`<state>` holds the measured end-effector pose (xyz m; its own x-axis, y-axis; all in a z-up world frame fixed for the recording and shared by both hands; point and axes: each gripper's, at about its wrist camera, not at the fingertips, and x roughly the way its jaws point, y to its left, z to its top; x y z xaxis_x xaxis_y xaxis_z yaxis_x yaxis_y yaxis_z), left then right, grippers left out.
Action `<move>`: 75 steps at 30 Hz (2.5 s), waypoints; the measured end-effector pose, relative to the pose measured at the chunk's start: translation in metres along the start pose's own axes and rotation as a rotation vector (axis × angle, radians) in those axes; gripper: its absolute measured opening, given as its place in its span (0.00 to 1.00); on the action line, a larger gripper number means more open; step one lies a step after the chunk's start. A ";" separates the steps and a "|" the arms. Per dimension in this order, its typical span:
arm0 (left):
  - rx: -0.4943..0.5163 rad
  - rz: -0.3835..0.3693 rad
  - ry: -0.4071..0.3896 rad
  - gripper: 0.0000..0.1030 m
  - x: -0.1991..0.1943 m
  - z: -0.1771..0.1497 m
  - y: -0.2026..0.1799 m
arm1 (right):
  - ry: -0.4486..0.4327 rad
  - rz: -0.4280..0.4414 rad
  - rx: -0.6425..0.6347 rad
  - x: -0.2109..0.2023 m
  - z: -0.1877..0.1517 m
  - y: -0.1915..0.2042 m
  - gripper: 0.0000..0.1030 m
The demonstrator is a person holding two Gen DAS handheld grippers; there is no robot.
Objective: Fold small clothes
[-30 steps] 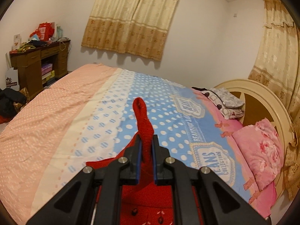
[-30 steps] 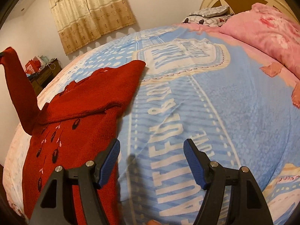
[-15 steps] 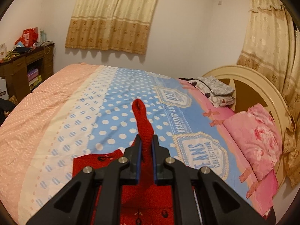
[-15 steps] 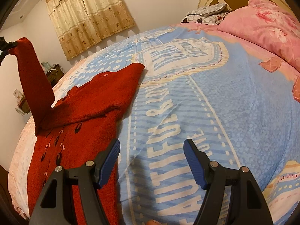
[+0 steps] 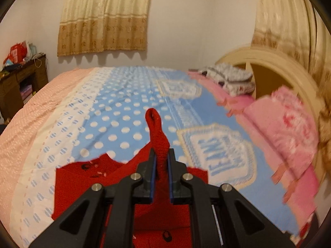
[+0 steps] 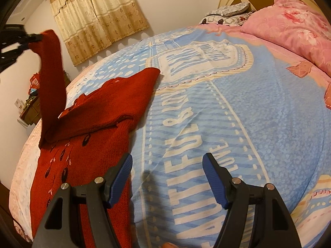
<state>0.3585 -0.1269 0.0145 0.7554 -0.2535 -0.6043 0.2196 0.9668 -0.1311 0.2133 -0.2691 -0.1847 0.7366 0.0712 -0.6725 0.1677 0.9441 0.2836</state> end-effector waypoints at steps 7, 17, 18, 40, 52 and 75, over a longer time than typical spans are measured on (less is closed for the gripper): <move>0.071 0.048 0.111 0.10 0.066 -0.056 -0.037 | -0.001 -0.019 -0.027 0.003 -0.002 0.009 0.70; 0.149 -0.032 0.175 0.31 0.070 -0.074 -0.053 | 0.005 -0.014 -0.056 0.006 0.000 0.008 0.71; 0.149 -0.039 0.169 0.42 0.066 -0.073 -0.050 | 0.005 -0.012 -0.059 0.006 0.000 0.007 0.71; -0.068 0.464 0.156 0.78 0.038 -0.122 0.208 | 0.070 0.054 -0.168 0.076 0.087 0.092 0.60; -0.120 0.402 0.169 0.87 0.037 -0.137 0.225 | 0.030 -0.021 -0.190 0.071 0.077 0.085 0.08; -0.049 0.397 0.165 0.90 0.006 -0.148 0.208 | 0.102 0.003 -0.113 0.051 0.040 0.065 0.46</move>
<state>0.3174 0.0777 -0.1323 0.6655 0.1434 -0.7325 -0.1008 0.9897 0.1022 0.2874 -0.2168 -0.1733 0.6658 0.1009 -0.7393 0.0864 0.9737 0.2107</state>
